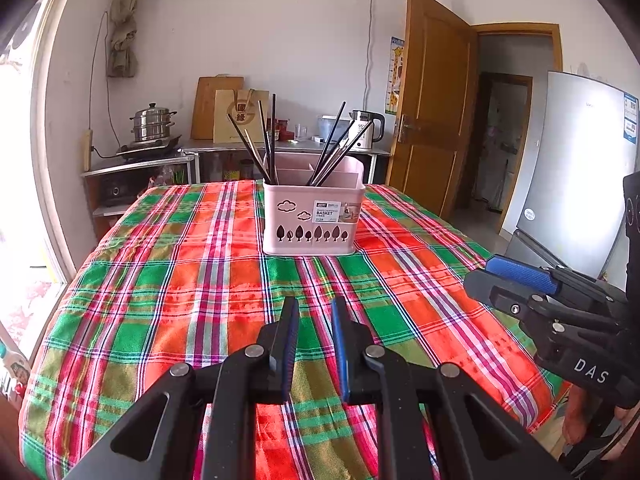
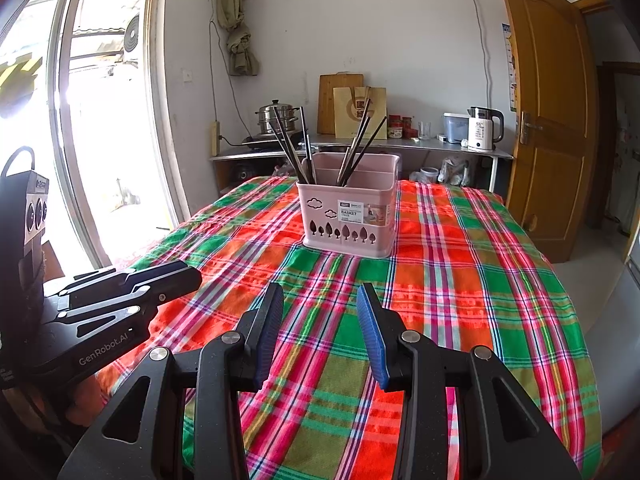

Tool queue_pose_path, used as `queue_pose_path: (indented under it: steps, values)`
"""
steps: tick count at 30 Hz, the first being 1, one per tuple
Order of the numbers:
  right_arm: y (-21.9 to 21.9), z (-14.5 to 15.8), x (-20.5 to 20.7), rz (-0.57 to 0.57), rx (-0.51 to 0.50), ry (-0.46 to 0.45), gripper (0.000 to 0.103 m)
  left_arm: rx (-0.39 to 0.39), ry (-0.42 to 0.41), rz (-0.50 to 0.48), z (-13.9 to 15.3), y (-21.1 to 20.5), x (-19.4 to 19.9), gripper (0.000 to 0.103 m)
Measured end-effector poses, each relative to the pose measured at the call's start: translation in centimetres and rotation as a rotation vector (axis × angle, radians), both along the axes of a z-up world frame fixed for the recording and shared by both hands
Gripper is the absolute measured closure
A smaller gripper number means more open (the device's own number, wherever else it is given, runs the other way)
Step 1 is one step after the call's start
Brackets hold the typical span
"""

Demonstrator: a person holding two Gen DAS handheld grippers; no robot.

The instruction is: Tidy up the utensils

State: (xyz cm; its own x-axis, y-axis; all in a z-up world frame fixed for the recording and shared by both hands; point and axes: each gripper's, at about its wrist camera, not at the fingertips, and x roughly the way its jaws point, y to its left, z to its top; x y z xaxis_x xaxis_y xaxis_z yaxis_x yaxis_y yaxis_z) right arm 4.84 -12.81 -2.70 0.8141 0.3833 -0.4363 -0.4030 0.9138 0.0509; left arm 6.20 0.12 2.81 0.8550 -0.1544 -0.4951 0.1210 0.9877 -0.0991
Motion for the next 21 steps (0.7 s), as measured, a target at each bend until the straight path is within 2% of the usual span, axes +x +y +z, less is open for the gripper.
queue_pose_path:
  steps: [11, 13, 15, 21]
  values:
    - [0.02, 0.04, 0.34, -0.004, 0.000, 0.004, 0.064, 0.019, -0.012, -0.002, 0.08, -0.51, -0.19, 0.087]
    - [-0.01, 0.00, 0.34, -0.005, -0.001, 0.004, 0.064, 0.010, -0.013, -0.007, 0.10, -0.48, -0.20, 0.078]
    - [-0.02, 0.01, 0.32, -0.003, 0.001, 0.001, 0.064, 0.006, -0.012, -0.008, 0.12, -0.42, -0.22, 0.075]
    - [-0.05, 0.06, 0.30, -0.004, 0.002, -0.001, 0.064, 0.001, -0.016, -0.007, 0.07, -0.32, -0.18, 0.075]
